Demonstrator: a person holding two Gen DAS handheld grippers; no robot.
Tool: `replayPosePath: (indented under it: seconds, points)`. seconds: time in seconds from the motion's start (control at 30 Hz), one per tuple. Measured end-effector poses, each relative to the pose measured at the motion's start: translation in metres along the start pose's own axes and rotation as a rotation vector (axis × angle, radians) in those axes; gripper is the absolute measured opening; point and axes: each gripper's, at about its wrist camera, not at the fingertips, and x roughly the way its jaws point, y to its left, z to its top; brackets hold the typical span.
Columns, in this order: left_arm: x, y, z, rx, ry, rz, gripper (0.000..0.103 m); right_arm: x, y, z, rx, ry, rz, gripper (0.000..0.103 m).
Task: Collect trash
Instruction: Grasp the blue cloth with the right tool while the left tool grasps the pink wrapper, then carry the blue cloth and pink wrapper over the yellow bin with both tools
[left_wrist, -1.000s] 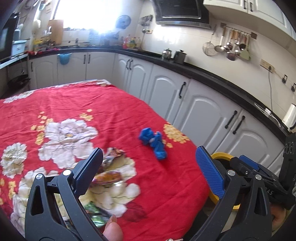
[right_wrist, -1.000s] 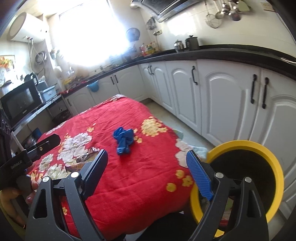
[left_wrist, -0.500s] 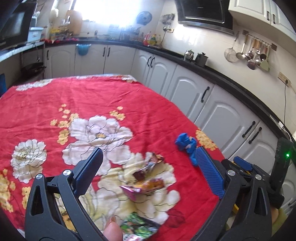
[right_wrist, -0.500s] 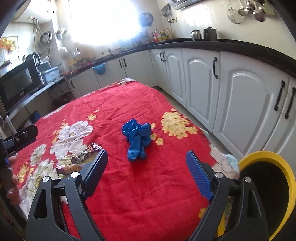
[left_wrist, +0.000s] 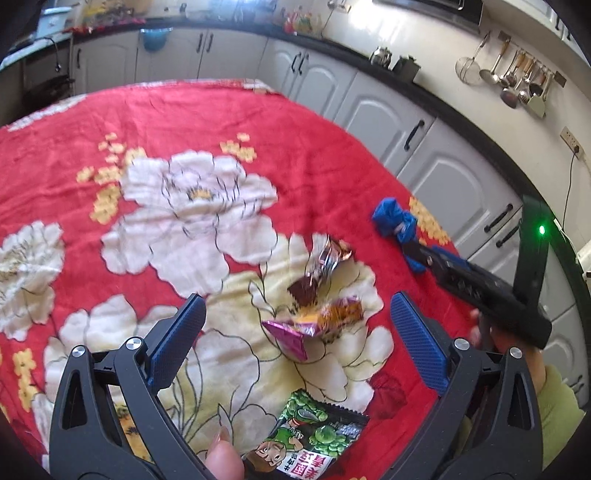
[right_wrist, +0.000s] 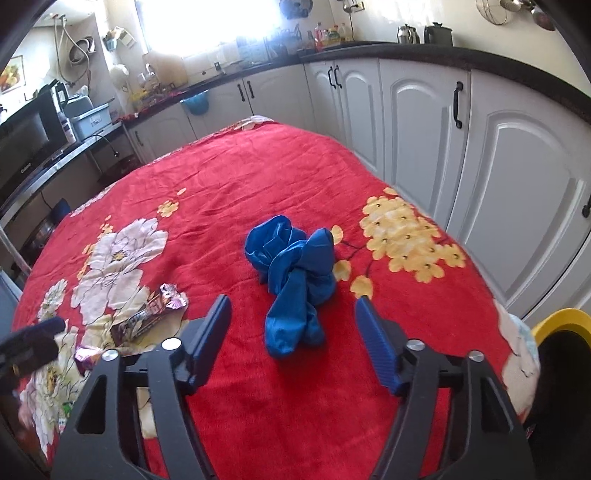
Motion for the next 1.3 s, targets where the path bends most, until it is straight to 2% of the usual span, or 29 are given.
replayPosePath:
  seconds: [0.17,0.23,0.33,0.53,0.6,0.7,0.9,1.3]
  points:
    - [0.010,-0.002,-0.005,0.011,0.039,0.002,0.081,0.012,-0.008,0.000,0.028,0.027,-0.003,0.038]
    - [0.012,-0.003,-0.007,0.017,0.047,-0.002,0.076,0.011,-0.011,-0.001,0.031,0.024,-0.005,0.026]
    - [0.015,-0.005,-0.009,0.025,0.055,-0.007,0.067,0.008,-0.015,-0.005,0.029,0.021,-0.001,0.017]
    - [0.022,-0.007,-0.012,0.029,0.075,-0.016,0.052,-0.002,-0.020,-0.016,0.036,0.015,0.012,0.015]
    - [0.023,-0.008,-0.012,0.030,0.078,-0.018,0.041,-0.007,-0.020,-0.020,0.031,0.014,0.010,0.015]
    - [0.023,-0.008,-0.013,0.030,0.081,-0.019,0.032,-0.015,-0.020,-0.026,0.018,0.009,0.005,0.014]
    - [0.022,-0.015,-0.014,0.053,0.089,-0.033,0.021,-0.032,-0.022,-0.040,0.014,-0.001,0.010,0.013]
    - [-0.002,-0.065,-0.017,0.173,0.029,-0.067,0.019,-0.075,-0.044,-0.057,0.057,-0.050,0.024,0.011]
